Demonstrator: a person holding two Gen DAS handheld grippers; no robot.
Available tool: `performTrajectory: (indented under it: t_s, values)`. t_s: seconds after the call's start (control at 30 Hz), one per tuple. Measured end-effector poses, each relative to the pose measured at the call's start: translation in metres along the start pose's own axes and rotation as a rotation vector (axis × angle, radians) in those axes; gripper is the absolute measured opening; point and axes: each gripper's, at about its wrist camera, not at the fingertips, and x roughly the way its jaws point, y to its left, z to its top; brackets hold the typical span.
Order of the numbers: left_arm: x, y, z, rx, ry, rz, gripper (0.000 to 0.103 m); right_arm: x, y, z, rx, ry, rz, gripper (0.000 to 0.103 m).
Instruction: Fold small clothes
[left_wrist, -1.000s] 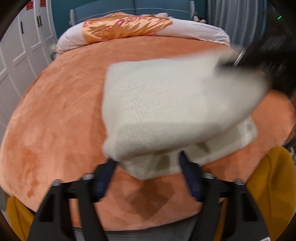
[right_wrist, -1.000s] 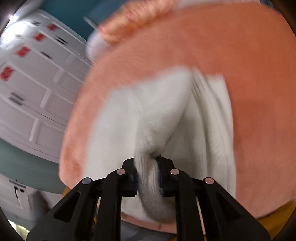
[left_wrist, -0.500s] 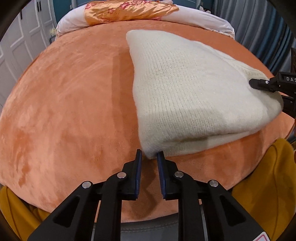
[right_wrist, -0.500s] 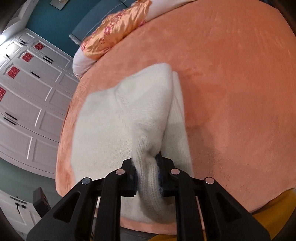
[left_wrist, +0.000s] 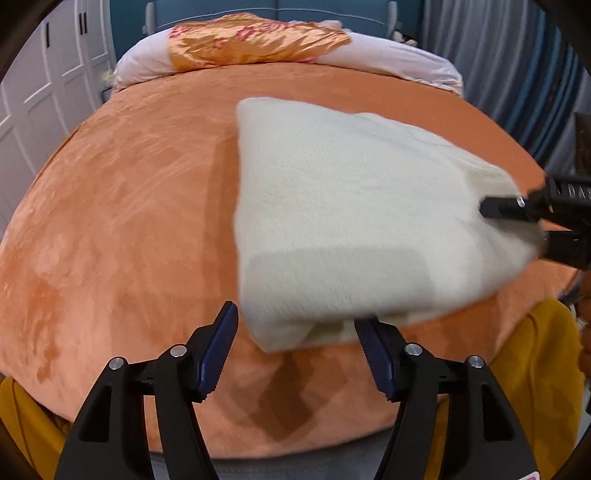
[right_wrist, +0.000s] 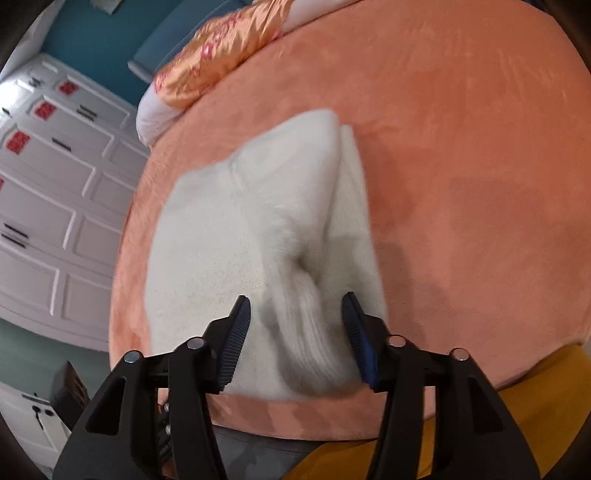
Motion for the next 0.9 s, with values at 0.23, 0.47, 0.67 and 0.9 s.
performTrajectory:
  t_s: [0.23,0.47,0.67,0.9]
  values:
    - [-0.016,0.024,0.006,-0.066,0.0,-0.057,0.013,-0.096,0.053,0.025,-0.104,-0.255,0.291,0.006]
    - [0.01,0.017,-0.009,-0.027,0.049,0.011,0.012,0.001,-0.041,-0.016,0.013,-0.059,-0.014,0.006]
    - [-0.014,0.017,-0.007,-0.032,0.055,-0.024,0.013,-0.013,-0.022,-0.011,-0.07,-0.056,-0.083,0.01]
    - [-0.084,0.017,-0.004,0.016,-0.08,-0.057,0.012,-0.059,0.001,-0.019,-0.119,-0.169,-0.161,0.016]
